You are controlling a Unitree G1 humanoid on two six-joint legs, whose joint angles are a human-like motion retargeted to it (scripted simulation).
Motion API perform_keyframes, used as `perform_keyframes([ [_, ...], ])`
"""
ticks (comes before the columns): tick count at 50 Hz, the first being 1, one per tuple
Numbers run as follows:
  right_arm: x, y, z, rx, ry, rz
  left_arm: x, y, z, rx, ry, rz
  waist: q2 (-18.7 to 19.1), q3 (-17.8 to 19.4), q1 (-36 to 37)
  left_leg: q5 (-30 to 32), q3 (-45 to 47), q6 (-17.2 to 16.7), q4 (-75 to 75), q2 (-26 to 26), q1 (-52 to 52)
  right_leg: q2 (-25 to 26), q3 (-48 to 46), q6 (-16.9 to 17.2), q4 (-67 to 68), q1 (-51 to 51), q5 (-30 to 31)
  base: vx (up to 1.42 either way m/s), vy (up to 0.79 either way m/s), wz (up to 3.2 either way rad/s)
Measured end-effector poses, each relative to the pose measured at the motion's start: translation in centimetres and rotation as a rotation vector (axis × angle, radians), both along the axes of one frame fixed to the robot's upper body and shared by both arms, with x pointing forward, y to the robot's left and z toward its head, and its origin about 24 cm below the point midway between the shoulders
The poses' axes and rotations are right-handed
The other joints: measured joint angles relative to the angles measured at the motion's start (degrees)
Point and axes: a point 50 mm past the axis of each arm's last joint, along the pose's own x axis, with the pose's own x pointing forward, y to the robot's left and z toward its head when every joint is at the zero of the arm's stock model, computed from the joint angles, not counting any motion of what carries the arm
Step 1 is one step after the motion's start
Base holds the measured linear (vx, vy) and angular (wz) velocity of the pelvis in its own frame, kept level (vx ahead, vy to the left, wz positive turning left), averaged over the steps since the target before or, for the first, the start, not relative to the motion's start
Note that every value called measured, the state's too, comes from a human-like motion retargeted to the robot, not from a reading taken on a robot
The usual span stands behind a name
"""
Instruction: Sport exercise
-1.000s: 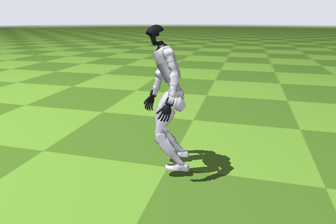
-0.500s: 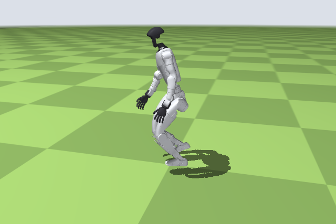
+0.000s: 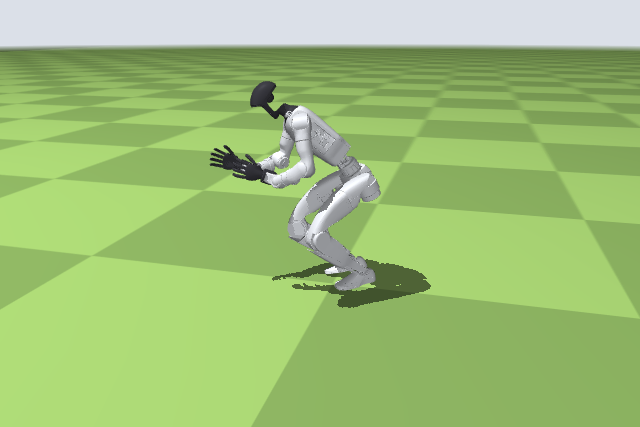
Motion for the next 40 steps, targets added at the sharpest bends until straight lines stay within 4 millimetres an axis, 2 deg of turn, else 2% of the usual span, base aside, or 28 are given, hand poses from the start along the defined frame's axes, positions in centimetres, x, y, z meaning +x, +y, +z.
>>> perform_keyframes([
  [2,-1.0,1.4,0.9,0.008,-0.056,0.047,0.3,0.3,-0.7,-0.051,0.043,0.004,-0.57,4.2,-1.4,0.0,1.74,0.8,1.59,1.64,-0.05,-2.17,1.95,-1.08,2.73,-2.29,0.0,-0.25,0.02,0.15],
  [5,-1.5,3.0,1.1,-0.001,-0.074,0.076,1.3,0.9,-2.6,-0.108,0.156,0.039,-1.98,11.19,-3.88,0.0,3.67,1.82,5.23,3.49,-0.05,-5.37,5.31,-2.14,8.33,-5.22,0.0,-0.22,0.03,0.22],
  [7,-0.6,4.3,-0.6,-0.06,-0.017,0.055,2.4,1.4,-4.9,-0.122,0.276,0.083,-4.01,14.95,-7.05,0.0,5.39,3.11,7.7,2.65,-0.05,-9.25,9.41,-2.26,13.19,-8.11,0.0,-0.18,0.04,0.75],
  [10,2.7,5.0,-6.6,-0.222,0.23,-0.053,3.9,2.8,-10.8,-0.073,0.552,0.206,-5.47,15.31,-9.68,0.0,5.03,4.67,12.17,2.6,-0.05,-13.61,11.72,-3.03,18.68,-8.18,0.0,-0.16,0.02,0.45],
  [13,5.5,4.0,-15.2,-0.522,0.545,-0.186,4.6,4.6,-16.9,0.092,0.813,0.341,-7.07,15.31,-11.1,0.0,3.65,5.94,17.28,2.12,-0.05,-17.57,14.18,-4.32,24.75,-8.18,0.0,-0.17,0.02,0.35],
  [15,6.1,2.8,-21.4,-0.766,0.762,-0.255,4.5,5.8,-20.6,0.254,0.968,0.408,-8.24,15.31,-13.21,0.0,2.83,6.49,20.82,-0.07,-0.05,-21.02,17.11,-3.89,29.0,-8.18,0.0,-0.13,0.02,0.69],
  [17,6.0,0.9,-25.4,-0.975,0.908,-0.307,4.3,7.2,-22.8,0.397,1.066,0.454,-9.36,15.31,-13.56,0.0,2.49,7.18,24.59,-0.11,-0.05,-21.89,19.72,-4.0,33.14,-8.18,0.0,-0.12,0.01,0.39],
  [20,5.1,-1.2,-29.6,-1.18,1.069,-0.347,3.7,8.4,-25.3,0.602,1.162,0.477,-10.9,15.31,-15.74,0.0,2.5,7.53,28.11,-2.31,-0.05,-24.0,24.35,-2.57,37.8,-8.18,0.0,-0.05,-0.01,0.64],
  [23,4.7,-2.6,-31.3,-1.278,1.168,-0.364,3.5,8.9,-26.4,0.778,1.216,0.464,-11.93,15.31,-17.89,0.0,3.18,8.18,28.45,-4.35,-0.05,-24.98,27.32,-0.87,38.99,-8.18,0.0,0.03,-0.02,0.57],
  [25,5.3,-3.1,-30.5,-1.258,1.188,-0.38,4.2,8.7,-25.9,0.849,1.203,0.451,-11.79,15.31,-19.15,0.0,3.54,8.25,27.02,-5.72,-0.05,-25.65,27.66,0.21,37.92,-8.18,0.0,0.12,-0.05,0.56],
  [27,6.8,-3.5,-27.6,-1.138,1.157,-0.395,5.9,7.7,-23.7,0.857,1.121,0.434,-10.62,15.31,-18.03,0.0,3.23,7.77,24.0,-5.17,-0.05,-24.82,24.75,-0.06,35.22,-8.17,0.0,0.13,-0.12,-0.69],
  [28,8.1,-4.5,-24.5,-1.031,1.12,-0.401,7.4,6.5,-21.4,0.843,1.04,0.413,-9.26,15.31,-12.12,0.0,2.01,6.83,22.05,-0.36,-0.05,-20.23,19.42,-3.13,33.48,-8.18,0.0,0.13,-0.19,-2.01],
  [29,8.9,-4.9,-21.8,-0.918,1.06,-0.399,8.4,5.4,-19.1,0.81,0.951,0.403,-8.29,15.31,-9.93,0.0,1.72,6.1,19.78,1.13,-0.05,-18.58,16.74,-3.78,31.57,-8.18,0.0,0.17,-0.19,-1.61],
  [32,9.6,-4.4,-13.3,-0.559,0.794,-0.33,9.8,2.2,-11.5,0.638,0.636,0.368,-5.82,15.11,-9.72,0.0,3.14,4.32,12.45,0.34,-0.05,-18.98,12.84,-1.61,25.57,-7.62,0.0,0.28,-0.15,0.3],
  [33,9.2,-4.1,-10.7,-0.439,0.694,-0.283,9.5,1.3,-9.0,0.57,0.524,0.348,-4.82,14.52,-9.81,0.0,3.56,4.12,10.06,0.1,-0.05,-19.39,10.53,-0.98,23.01,-6.18,0.0,0.27,-0.15,0.54],
  [35,7.6,-3.6,-7.8,-0.216,0.538,-0.168,8.1,-0.1,-5.5,0.438,0.34,0.295,-3.03,9.52,-9.91,0.0,4.31,4.07,5.01,-0.66,-0.05,-19.34,6.06,0.51,17.42,-3.89,0.02,0.25,-0.17,0.17],
  [37,5.4,-3.1,-4.7,-0.03,0.38,-0.047,6.4,0.0,-1.3,0.285,0.156,0.269,-0.99,4.75,-5.83,0.0,3.64,4.24,1.73,3.35,-0.05,-12.88,1.4,1.1,10.41,-2.69,2.59,0.22,-0.16,-1.13],
  [40,1.7,-2.9,-2.6,0.216,0.203,0.104,2.8,0.3,3.1,0.079,-0.089,0.215,0.63,-2.74,-3.47,0.0,2.61,4.59,-2.74,3.82,0.07,-7.09,-1.14,3.25,2.03,-2.71,5.01,0.24,-0.12,-0.52],
])
